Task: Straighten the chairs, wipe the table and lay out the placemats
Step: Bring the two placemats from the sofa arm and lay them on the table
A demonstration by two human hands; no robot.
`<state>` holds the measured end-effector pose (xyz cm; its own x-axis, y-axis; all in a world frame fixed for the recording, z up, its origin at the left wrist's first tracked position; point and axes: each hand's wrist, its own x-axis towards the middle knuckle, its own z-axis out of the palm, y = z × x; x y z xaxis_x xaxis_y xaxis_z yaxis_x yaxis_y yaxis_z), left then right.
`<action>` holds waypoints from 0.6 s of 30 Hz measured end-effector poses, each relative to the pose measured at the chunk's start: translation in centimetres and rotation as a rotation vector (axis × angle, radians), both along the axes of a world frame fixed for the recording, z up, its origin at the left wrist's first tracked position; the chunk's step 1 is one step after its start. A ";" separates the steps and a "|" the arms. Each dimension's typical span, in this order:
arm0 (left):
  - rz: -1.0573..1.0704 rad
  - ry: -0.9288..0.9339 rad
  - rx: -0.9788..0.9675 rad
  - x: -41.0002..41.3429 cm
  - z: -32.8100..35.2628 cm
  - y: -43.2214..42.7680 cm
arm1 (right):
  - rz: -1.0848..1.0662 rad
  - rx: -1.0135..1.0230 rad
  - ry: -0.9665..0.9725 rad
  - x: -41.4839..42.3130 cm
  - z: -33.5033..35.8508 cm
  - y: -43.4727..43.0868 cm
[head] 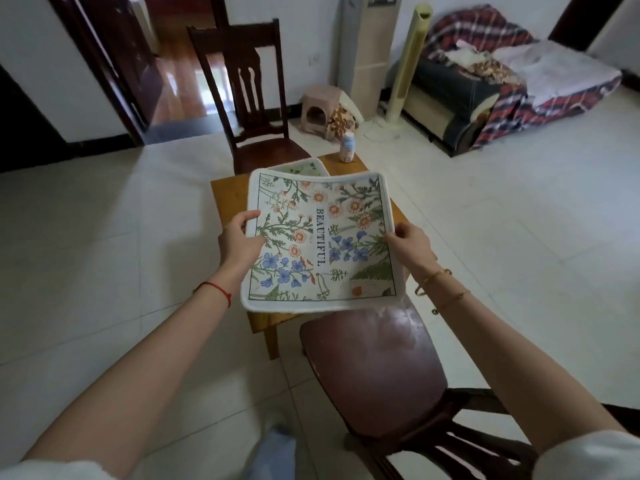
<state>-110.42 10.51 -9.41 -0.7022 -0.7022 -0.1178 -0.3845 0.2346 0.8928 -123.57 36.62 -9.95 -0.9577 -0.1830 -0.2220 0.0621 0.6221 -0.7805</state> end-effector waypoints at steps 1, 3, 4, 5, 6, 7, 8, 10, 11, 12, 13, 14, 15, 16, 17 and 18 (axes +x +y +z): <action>-0.011 -0.005 0.002 -1.3 -0.7 -0.9 | -0.021 0.011 0.012 -1.2 -0.5 -0.9; -0.031 -0.014 0.021 -3.5 -2.1 -2.3 | -0.056 0.053 0.036 -3.3 -1.3 -2.5; -0.037 -0.020 0.033 -4.6 -2.9 -2.7 | -0.068 0.075 0.045 -4.5 -1.9 -3.2; -0.046 -0.034 0.039 -5.6 -3.7 -3.1 | -0.078 0.097 0.042 -5.7 -2.5 -3.8; -0.059 -0.055 0.040 -6.6 -4.7 -3.4 | -0.085 0.121 0.026 -6.7 -3.3 -4.1; -0.074 -0.074 0.048 -7.7 -5.8 -3.6 | -0.096 0.139 0.000 -7.9 -4.2 -4.4; -0.094 -0.093 0.065 -8.7 -7.0 -3.8 | -0.108 0.155 -0.026 -9.0 -5.1 -4.5; -0.125 -0.128 0.109 -10.9 -9.7 -4.0 | -0.108 0.199 -0.057 -11.4 -7.1 -4.9; -0.133 -0.143 0.126 -12.0 -11.0 -4.0 | -0.103 0.226 -0.061 -12.6 -8.1 -5.2; -0.135 -0.160 0.134 -13.1 -12.4 -4.0 | -0.097 0.256 -0.054 -13.9 -9.2 -5.5; -0.139 -0.178 0.129 -14.4 -13.8 -4.1 | -0.088 0.287 -0.040 -15.2 -10.4 -5.7; -0.137 -0.195 0.125 -15.4 -15.2 -4.0 | -0.067 0.320 -0.029 -16.4 -11.6 -5.9; -0.129 -0.212 0.123 -16.5 -16.7 -3.8 | -0.045 0.351 -0.025 -17.5 -12.8 -6.1; -0.124 -0.225 0.126 -17.6 -18.1 -3.8 | -0.028 0.373 -0.027 -18.8 -14.0 -6.3; -0.115 -0.235 0.131 -18.6 -19.6 -3.6 | -0.012 0.390 -0.032 -20.0 -15.2 -6.6; -0.108 -0.250 0.137 -19.5 -21.1 -3.5 | -0.002 0.401 -0.039 -21.2 -16.6 -6.8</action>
